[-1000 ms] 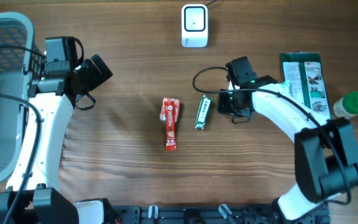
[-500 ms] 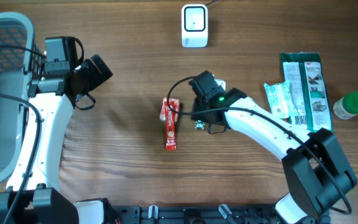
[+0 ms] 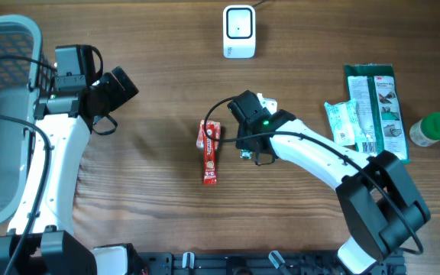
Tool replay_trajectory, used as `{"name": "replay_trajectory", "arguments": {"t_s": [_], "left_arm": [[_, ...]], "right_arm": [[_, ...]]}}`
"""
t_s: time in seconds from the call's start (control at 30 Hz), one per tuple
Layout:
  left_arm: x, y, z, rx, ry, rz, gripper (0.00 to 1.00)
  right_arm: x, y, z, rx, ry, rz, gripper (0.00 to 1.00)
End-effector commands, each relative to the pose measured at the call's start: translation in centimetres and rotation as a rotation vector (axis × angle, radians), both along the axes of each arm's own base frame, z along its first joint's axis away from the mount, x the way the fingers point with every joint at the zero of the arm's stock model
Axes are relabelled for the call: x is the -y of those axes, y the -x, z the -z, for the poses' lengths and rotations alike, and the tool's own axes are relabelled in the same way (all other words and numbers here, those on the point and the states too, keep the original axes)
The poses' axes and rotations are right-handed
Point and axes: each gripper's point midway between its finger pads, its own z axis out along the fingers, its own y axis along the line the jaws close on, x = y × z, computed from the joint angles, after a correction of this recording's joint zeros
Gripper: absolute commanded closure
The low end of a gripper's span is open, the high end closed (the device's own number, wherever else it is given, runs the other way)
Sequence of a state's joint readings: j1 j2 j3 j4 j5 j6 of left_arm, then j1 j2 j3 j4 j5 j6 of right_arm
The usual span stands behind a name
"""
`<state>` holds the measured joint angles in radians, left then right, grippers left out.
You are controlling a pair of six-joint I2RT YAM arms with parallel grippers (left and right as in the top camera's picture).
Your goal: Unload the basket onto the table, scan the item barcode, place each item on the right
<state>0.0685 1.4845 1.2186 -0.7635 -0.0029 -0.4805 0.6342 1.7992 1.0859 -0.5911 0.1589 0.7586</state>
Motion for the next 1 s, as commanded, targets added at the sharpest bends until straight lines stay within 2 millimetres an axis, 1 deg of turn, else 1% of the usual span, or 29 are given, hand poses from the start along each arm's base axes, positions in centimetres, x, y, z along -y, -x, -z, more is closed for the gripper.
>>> {"name": "replay_trajectory", "arguments": {"t_s": [0.0,0.07,0.13,0.2,0.23,0.3,0.37,0.5,0.67,0.8,0.97], "left_arm": [[-0.3,-0.1,-0.6,0.016,-0.011,-0.008,0.0],[-0.3,-0.1,-0.6,0.016,-0.011,-0.008,0.0],[-0.3,-0.1,-0.6,0.016,-0.01,-0.009,0.0],[-0.3,-0.1,-0.6,0.016,-0.01,-0.009,0.0],[-0.3,-0.1,-0.6,0.016,-0.01,-0.009,0.0],[-0.3,-0.1,-0.6,0.016,-0.01,-0.009,0.0],[-0.3,-0.1,-0.6,0.016,-0.01,-0.009,0.0],[-0.3,-0.1,-0.6,0.016,-0.01,-0.009,0.0],[-0.3,-0.1,-0.6,0.016,-0.011,-0.008,0.0],[-0.3,-0.1,-0.6,0.016,-0.011,-0.008,0.0],[-0.3,-0.1,-0.6,0.016,-0.01,-0.009,0.0]], "right_arm": [[0.7,-0.5,0.1,0.002,0.039,-0.012,0.5],[1.5,-0.5,0.2,-0.014,0.058,-0.021,0.51],[2.7,-0.4,0.4,-0.038,0.073,-0.006,0.51],[3.2,-0.4,0.5,-0.066,0.052,-0.002,0.52],[2.8,-0.3,0.6,-0.082,0.023,-0.037,0.53],[1.2,-0.3,0.5,-0.091,-0.047,-0.162,0.53],[0.4,-0.4,0.4,-0.084,-0.068,-0.241,0.53],[0.9,-0.4,0.4,-0.073,-0.02,-0.317,0.52],[2.3,-1.1,0.6,-0.048,0.069,-0.292,0.51],[2.4,-0.8,1.8,-0.082,0.077,-0.291,0.51],[1.7,0.4,3.7,-0.157,0.032,-0.305,0.53]]}}
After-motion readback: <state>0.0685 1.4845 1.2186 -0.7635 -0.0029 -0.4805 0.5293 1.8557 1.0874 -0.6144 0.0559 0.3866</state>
